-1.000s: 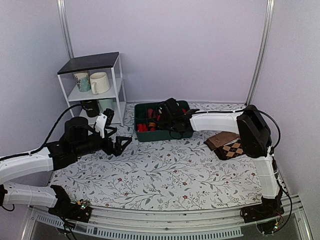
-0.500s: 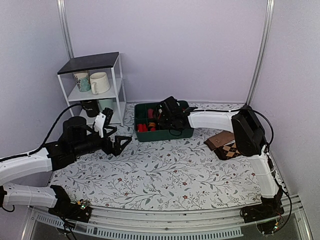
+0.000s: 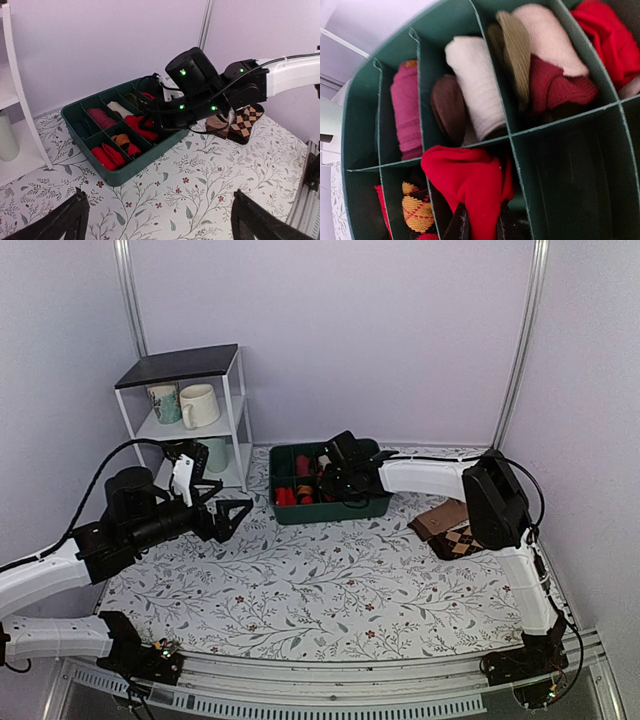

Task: Roll the socks
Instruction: Move the storage box to the center of the board.

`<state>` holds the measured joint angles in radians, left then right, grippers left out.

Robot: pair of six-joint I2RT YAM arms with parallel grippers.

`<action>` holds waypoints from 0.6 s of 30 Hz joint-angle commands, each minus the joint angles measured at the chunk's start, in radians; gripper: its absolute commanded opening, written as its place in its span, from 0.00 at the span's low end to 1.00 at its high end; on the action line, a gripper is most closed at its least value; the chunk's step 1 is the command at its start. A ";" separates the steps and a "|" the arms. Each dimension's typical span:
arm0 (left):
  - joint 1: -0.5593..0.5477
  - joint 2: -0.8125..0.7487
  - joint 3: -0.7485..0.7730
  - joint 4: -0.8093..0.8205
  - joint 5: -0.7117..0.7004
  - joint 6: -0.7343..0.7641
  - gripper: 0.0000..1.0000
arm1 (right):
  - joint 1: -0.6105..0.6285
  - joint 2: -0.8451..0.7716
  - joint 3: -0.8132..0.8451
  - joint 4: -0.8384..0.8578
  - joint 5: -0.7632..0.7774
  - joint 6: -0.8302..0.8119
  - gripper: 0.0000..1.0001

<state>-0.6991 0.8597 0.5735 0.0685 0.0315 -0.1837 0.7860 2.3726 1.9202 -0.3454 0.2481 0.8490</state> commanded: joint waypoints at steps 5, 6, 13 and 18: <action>0.013 -0.069 0.015 -0.054 -0.047 0.015 1.00 | 0.005 -0.013 -0.214 -0.417 -0.062 -0.092 0.00; 0.012 -0.077 0.011 -0.055 -0.056 0.017 1.00 | -0.003 -0.034 -0.226 -0.429 -0.064 -0.105 0.00; 0.013 -0.085 0.004 -0.034 -0.059 0.024 0.99 | -0.028 -0.044 -0.102 -0.537 -0.055 -0.199 0.00; 0.014 -0.070 0.005 -0.032 -0.049 0.026 0.99 | -0.034 0.072 0.038 -0.563 -0.065 -0.238 0.00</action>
<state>-0.6991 0.7811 0.5735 0.0315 -0.0196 -0.1703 0.7681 2.3043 1.8950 -0.7544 0.1955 0.6685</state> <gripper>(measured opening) 0.995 0.075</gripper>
